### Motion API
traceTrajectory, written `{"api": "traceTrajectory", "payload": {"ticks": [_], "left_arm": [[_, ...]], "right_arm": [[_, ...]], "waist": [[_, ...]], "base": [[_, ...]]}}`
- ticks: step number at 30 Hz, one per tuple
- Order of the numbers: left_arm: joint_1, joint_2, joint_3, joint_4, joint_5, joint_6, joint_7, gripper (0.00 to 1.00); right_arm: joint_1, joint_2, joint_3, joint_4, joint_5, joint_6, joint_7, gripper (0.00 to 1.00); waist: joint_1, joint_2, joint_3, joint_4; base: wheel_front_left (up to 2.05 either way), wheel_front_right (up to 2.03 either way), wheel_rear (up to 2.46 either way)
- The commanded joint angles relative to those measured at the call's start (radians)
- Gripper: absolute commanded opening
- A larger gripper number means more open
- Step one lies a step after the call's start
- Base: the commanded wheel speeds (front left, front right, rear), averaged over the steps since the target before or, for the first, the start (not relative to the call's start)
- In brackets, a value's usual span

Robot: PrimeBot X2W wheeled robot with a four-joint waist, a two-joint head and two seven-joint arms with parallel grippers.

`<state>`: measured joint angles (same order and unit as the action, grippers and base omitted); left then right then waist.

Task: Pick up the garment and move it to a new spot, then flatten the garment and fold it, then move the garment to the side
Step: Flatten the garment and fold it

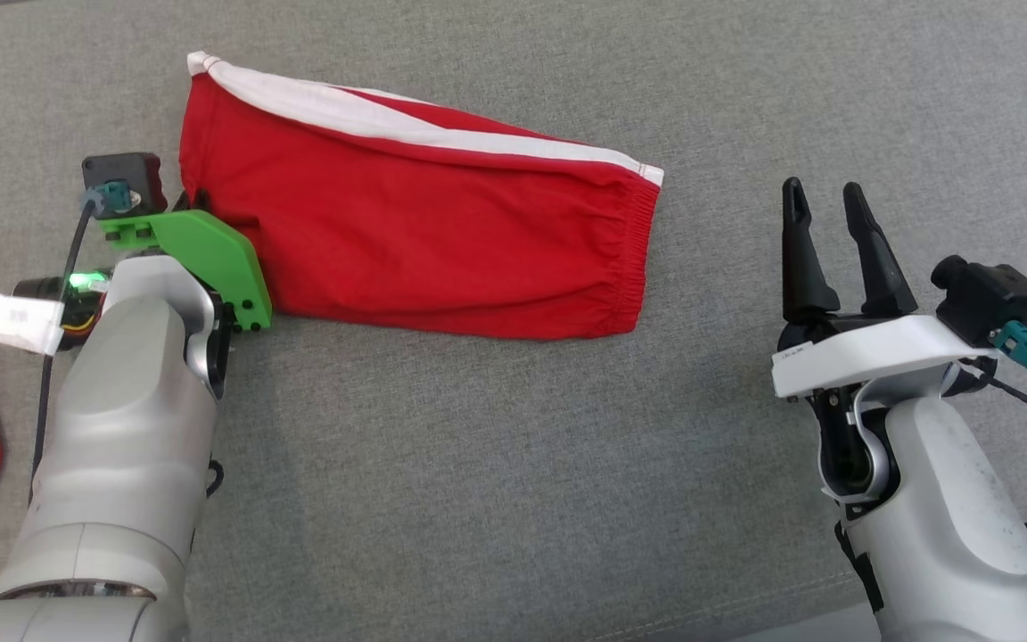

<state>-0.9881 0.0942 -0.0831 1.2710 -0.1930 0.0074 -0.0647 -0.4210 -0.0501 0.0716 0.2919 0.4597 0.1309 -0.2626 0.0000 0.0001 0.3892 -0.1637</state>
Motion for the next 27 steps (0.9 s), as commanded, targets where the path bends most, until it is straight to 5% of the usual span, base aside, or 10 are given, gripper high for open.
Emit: {"api": "traceTrajectory", "payload": {"ticks": [1, 14, 24, 25, 26, 27], "left_arm": [[0.064, 0.01, 0.004, 0.025, -0.011, -0.002, -0.003, 0.0], [0.278, -0.033, 0.038, 0.03, -0.1, -0.016, -0.116, 0.0], [0.371, -0.038, 0.019, -0.029, -0.104, 0.014, -0.193, 0.0], [0.382, -0.039, 0.012, -0.05, -0.099, 0.015, -0.193, 0.2], [0.393, -0.039, 0.01, -0.064, -0.096, 0.018, -0.195, 1.0], [0.417, -0.039, 0.009, -0.142, -0.088, 0.031, -0.197, 1.0]], "right_arm": [[0.017, -0.001, -0.006, 0.005, -0.012, 0.0, -0.003, 1.0], [0.116, -0.002, -0.031, 0.053, -0.063, 0.0, -0.003, 1.0], [0.151, -0.001, -0.019, 0.073, -0.074, 0.0, -0.003, 1.0], [0.153, -0.001, -0.01, 0.074, -0.072, 0.0, -0.003, 1.0], [0.152, -0.001, -0.003, 0.075, -0.07, 0.0, -0.003, 1.0], [0.149, -0.002, 0.015, 0.079, -0.062, 0.0, -0.003, 1.0]], "waist": [[0.0, -0.0001, -0.023, 0.0], [0.0, -0.0001, -0.172, 0.055], [0.0, -0.0001, -0.197, 0.077], [0.0, -0.0001, -0.198, 0.082], [0.0, -0.0001, -0.198, 0.085], [0.0, -0.0001, -0.196, 0.095]], "base": [[0.0, 0.0, 0.0], [0.0, 0.0, 0.0], [0.0, 0.0, 0.0], [0.0, 0.0, 0.0], [0.0, 0.0, 0.0], [0.0, 0.0, 0.0]]}}
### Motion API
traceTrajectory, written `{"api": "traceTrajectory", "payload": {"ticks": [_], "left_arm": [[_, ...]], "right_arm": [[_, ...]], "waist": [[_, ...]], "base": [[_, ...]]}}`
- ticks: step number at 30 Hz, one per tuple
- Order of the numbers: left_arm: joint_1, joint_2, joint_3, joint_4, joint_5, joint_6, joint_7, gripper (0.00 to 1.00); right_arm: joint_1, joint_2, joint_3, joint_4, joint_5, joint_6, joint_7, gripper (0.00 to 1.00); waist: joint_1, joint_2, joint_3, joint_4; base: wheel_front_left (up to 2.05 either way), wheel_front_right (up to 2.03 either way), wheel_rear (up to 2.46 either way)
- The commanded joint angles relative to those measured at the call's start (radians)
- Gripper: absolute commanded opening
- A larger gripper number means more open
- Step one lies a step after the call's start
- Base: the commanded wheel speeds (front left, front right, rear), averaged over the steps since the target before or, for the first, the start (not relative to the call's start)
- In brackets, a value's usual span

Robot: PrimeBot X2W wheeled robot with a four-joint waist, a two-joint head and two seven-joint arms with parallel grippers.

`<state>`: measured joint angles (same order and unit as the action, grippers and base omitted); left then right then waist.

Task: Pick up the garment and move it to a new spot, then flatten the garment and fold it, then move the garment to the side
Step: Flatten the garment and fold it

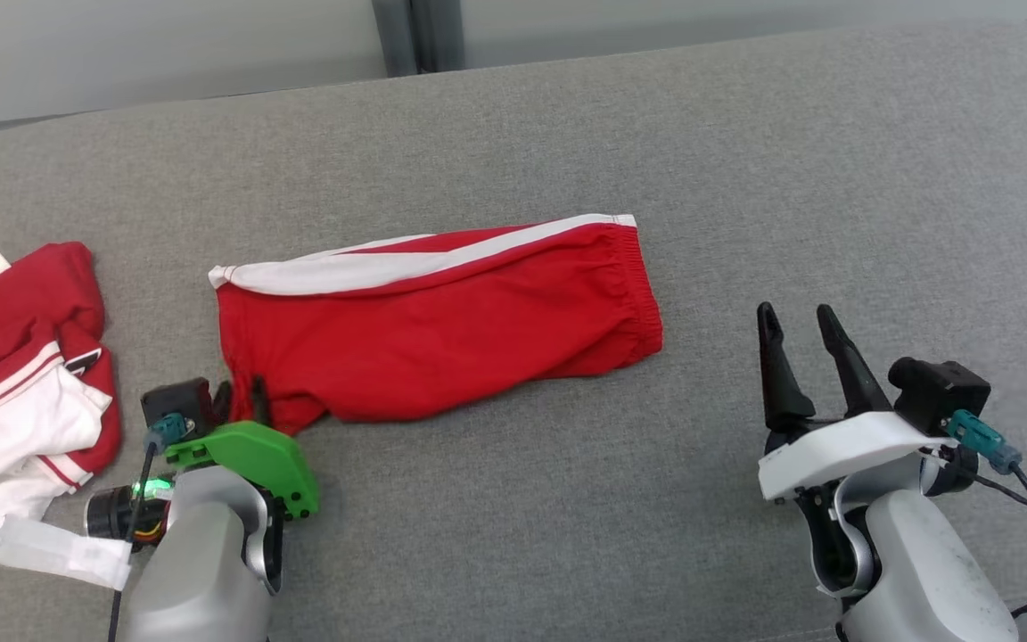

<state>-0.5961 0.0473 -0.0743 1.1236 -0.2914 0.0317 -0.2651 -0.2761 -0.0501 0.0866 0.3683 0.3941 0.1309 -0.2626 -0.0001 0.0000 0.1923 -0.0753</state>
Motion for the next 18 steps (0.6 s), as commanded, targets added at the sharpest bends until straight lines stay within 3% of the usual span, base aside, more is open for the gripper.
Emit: {"api": "traceTrajectory", "payload": {"ticks": [1, 10, 18], "left_arm": [[0.043, 0.007, -0.006, -0.035, 0.022, 0.01, 0.002, 1.0], [0.202, 0.006, -0.074, -0.362, 0.051, 0.022, 0.001, 1.0], [0.251, 0.005, -0.159, -0.446, 0.013, 0.042, 0.001, 1.0]], "right_arm": [[-0.002, -0.002, 0.013, 0.006, 0.005, 0.0, -0.003, 1.0], [-0.08, -0.002, 0.106, 0.099, 0.017, 0.0, -0.003, 1.0], [-0.151, -0.002, 0.117, 0.232, 0.028, 0.0, -0.003, 1.0]], "waist": [[0.0001, 0.0, 0.002, 0.014], [0.0001, 0.0, 0.017, 0.084], [0.0001, 0.0, 0.031, 0.154]], "base": [[0.0, 0.0, 0.0], [0.0, 0.0, 0.0], [0.0, 0.0, 0.0]]}}
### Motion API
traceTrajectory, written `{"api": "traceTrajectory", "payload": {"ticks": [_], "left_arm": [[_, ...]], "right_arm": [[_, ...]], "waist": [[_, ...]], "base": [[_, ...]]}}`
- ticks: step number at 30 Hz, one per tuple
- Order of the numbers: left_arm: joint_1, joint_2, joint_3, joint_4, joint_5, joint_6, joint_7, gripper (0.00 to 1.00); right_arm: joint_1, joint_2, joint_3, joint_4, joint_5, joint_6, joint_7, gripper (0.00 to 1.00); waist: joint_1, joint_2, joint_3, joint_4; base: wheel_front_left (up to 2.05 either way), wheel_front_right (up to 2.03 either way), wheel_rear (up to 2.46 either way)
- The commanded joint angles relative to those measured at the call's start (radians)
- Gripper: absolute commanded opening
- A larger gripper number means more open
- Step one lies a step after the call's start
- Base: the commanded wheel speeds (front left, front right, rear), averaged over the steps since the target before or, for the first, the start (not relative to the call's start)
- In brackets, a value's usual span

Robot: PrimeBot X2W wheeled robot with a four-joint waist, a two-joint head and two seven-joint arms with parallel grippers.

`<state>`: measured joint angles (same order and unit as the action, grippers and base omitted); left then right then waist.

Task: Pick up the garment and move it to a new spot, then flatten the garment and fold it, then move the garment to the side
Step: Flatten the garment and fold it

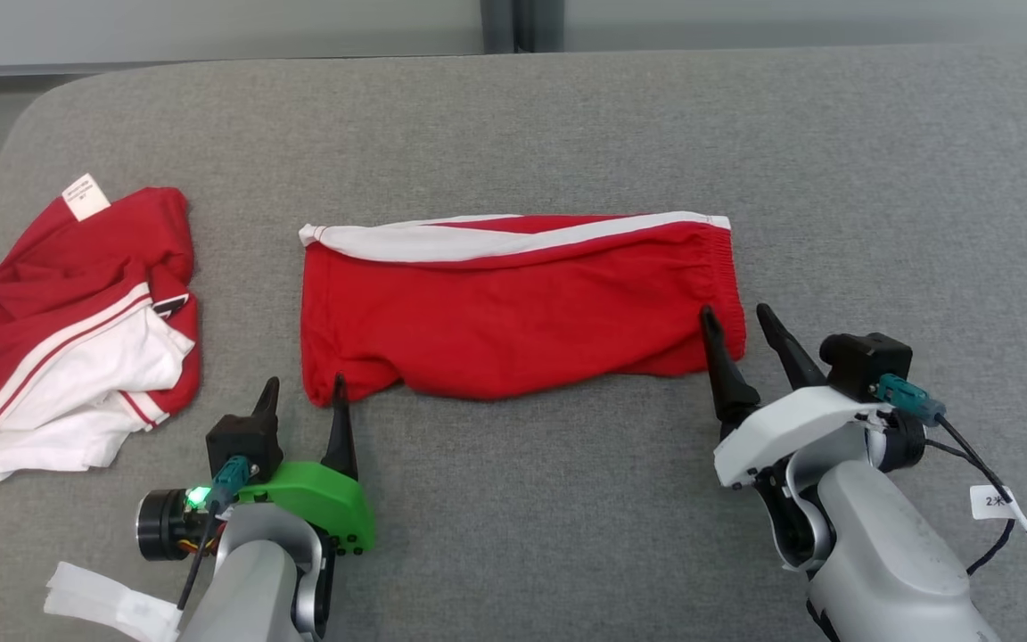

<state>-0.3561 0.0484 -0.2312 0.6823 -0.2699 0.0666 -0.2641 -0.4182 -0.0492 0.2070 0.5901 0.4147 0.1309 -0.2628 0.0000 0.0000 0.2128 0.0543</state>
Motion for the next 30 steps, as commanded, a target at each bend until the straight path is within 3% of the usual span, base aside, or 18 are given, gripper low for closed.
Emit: {"api": "traceTrajectory", "payload": {"ticks": [1, 10, 11, 13, 14, 30], "left_arm": [[0.013, 0.004, -0.007, -0.009, -0.01, 0.008, 0.0, 1.0], [0.014, 0.004, -0.018, -0.028, -0.015, 0.02, 0.0, 1.0], [0.013, 0.004, -0.018, -0.03, -0.016, 0.02, 0.0, 1.0], [0.012, 0.004, -0.018, -0.032, -0.017, 0.021, 0.0, 1.0], [0.012, 0.004, -0.019, -0.033, -0.017, 0.022, 0.0, 1.0], [0.033, 0.004, -0.02, -0.014, -0.021, 0.016, 0.0, 1.0]], "right_arm": [[-0.018, -0.003, -0.008, 0.031, 0.005, 0.0, -0.003, 1.0], [-0.053, -0.002, 0.049, 0.214, 0.042, 0.0, 0.0, 1.0], [-0.055, -0.001, 0.058, 0.22, 0.048, 0.0, 0.0, 0.94], [-0.055, 0.0, 0.068, 0.226, 0.068, 0.0, 0.001, 0.21], [-0.055, 0.0, 0.069, 0.222, 0.074, 0.0, 0.001, 0.0], [-0.018, -0.038, -0.065, 0.12, 0.066, -0.001, -0.002, 0.0]], "waist": [[0.0, 0.0, 0.014, 0.03], [0.0, 0.0, 0.043, 0.053], [0.0, 0.0, 0.045, 0.052], [0.0, 0.0, 0.048, 0.049], [0.0, 0.0, 0.049, 0.047], [0.0, 0.0, 0.0, -0.001]], "base": [[0.0, 0.0, 0.0], [0.0, 0.0, 0.0], [0.0, 0.0, 0.0], [0.0, 0.0, 0.0], [0.0, 0.0, 0.0], [0.0, 0.0, 0.0]]}}
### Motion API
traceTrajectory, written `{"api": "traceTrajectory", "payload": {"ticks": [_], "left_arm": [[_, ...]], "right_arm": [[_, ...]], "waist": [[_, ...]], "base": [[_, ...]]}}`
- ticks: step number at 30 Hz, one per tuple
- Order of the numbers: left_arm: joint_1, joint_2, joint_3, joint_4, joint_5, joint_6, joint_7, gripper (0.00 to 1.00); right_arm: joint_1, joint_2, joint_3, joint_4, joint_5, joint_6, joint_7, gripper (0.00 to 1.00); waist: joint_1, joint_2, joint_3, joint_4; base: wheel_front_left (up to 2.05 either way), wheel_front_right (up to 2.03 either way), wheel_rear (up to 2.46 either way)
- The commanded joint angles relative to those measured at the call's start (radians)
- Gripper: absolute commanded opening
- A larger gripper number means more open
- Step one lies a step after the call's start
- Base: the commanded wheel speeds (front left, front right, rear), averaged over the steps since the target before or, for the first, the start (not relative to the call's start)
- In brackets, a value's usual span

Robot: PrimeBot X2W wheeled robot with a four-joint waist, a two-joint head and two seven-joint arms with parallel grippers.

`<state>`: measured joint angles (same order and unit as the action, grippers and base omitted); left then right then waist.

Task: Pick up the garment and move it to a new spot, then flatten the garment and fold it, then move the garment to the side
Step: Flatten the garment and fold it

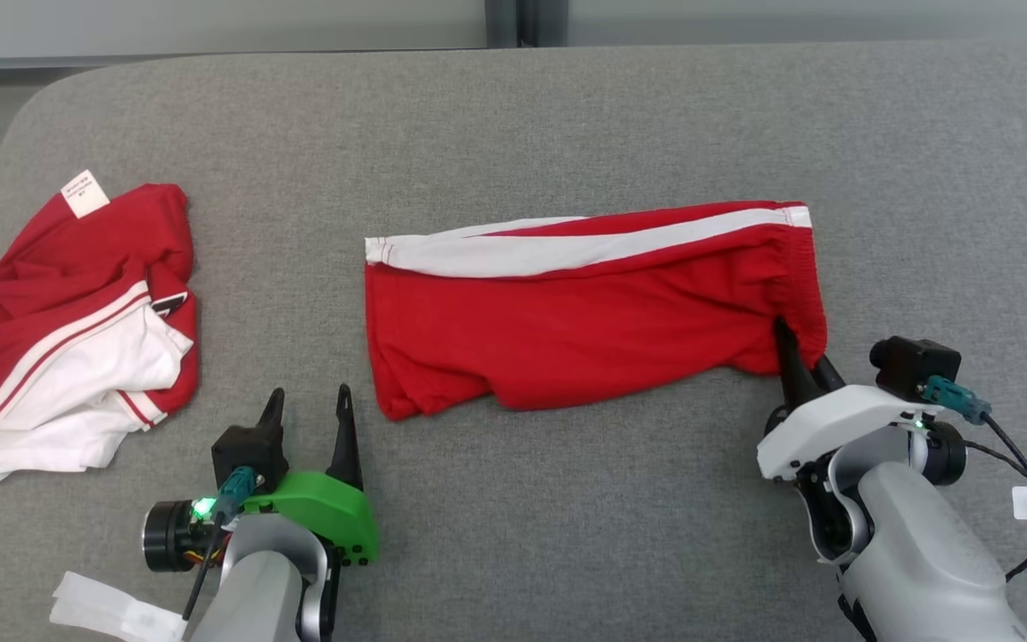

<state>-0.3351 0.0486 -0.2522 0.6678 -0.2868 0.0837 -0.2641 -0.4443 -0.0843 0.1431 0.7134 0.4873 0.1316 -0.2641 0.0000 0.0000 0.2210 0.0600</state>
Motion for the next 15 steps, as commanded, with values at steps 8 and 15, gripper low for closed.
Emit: {"api": "traceTrajectory", "payload": {"ticks": [8, 15], "left_arm": [[0.03, 0.004, -0.075, 0.008, -0.067, -0.006, 0.0, 1.0], [0.03, 0.004, -0.169, -0.012, -0.123, 0.007, 0.0, 1.0]], "right_arm": [[-0.076, -0.03, 0.284, -0.192, 0.01, -0.001, 0.06, 0.0], [-0.121, -0.018, 0.382, -0.175, -0.007, -0.001, 0.113, 0.0]], "waist": [[0.0, 0.0, -0.045, 0.061], [0.0, 0.0, -0.044, 0.193]], "base": [[0.0, 0.0, 0.0], [0.0, 0.0, 0.0]]}}
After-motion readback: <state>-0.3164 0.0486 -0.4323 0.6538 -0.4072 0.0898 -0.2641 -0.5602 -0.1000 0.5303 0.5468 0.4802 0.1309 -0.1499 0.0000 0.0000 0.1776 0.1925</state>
